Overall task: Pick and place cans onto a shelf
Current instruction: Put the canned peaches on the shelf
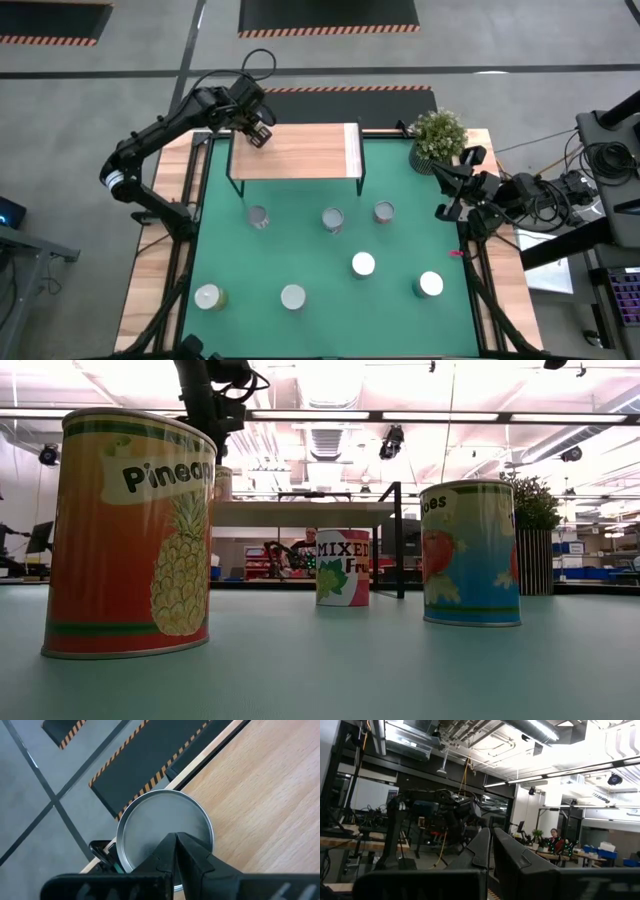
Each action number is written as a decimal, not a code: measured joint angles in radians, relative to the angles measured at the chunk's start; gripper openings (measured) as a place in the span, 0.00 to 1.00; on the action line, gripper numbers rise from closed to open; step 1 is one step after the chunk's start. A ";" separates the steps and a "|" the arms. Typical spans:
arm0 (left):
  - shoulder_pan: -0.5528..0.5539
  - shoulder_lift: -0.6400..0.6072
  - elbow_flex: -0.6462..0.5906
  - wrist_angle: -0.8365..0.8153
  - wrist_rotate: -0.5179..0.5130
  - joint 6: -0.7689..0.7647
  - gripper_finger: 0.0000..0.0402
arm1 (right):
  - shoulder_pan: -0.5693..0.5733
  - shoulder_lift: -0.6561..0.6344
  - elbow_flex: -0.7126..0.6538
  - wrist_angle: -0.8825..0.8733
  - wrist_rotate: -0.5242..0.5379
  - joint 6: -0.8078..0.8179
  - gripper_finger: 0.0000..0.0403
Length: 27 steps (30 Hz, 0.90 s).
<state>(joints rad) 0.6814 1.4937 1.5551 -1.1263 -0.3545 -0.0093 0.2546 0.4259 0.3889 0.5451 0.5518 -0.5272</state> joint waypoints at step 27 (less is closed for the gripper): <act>0.002 -0.007 0.001 -0.027 -0.039 -0.027 0.00 | 0.000 0.000 0.000 -0.012 0.000 0.003 0.03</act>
<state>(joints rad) 0.6834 1.4866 1.5562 -1.1534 -0.3935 -0.0365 0.2549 0.4259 0.3889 0.5331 0.5521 -0.5243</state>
